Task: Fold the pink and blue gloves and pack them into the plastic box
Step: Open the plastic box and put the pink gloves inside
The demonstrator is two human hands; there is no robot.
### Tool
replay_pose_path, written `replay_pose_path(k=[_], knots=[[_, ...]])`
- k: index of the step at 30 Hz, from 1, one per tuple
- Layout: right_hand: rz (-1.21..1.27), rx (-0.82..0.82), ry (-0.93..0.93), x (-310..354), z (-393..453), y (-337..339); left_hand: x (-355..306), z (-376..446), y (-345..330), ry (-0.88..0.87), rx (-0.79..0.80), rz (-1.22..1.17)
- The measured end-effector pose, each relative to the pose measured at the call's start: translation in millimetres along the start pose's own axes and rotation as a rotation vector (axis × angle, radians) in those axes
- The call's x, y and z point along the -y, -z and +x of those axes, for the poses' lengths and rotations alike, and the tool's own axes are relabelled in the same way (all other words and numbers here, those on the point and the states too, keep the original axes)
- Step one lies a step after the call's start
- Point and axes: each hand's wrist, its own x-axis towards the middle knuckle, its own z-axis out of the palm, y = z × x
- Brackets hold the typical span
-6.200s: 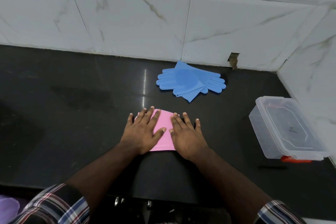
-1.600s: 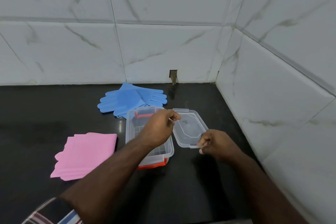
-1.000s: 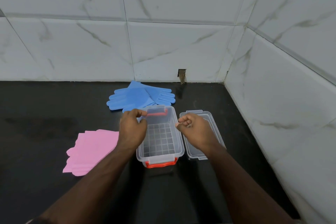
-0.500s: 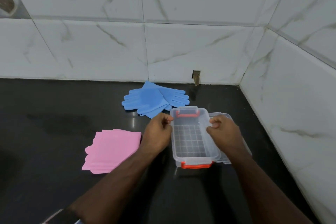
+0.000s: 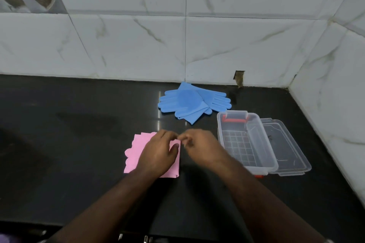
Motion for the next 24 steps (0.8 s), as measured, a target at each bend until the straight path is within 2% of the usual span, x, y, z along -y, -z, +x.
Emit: replay_pose_path(k=[2,4,11,15,20,24], knots=[[-0.149,0.129,0.032,-1,6,-23,16,-15,-1,-0.007,0.060,0.024],[-0.234,0.175,0.065,-4,8,-39,29,-27,-3,-0.014,0.080,0.055],[-0.377,0.127,0.095,-2,8,-59,48,-45,-2,0.015,0.174,-0.011],[-0.398,0.087,0.106,-3,7,-61,52,-49,-3,-0.041,0.193,0.024],[-0.418,0.039,0.108,-7,7,-64,50,-49,-5,-0.088,0.175,0.090],[-0.347,0.018,0.100,-5,5,-61,48,-51,-10,-0.119,0.097,0.102]])
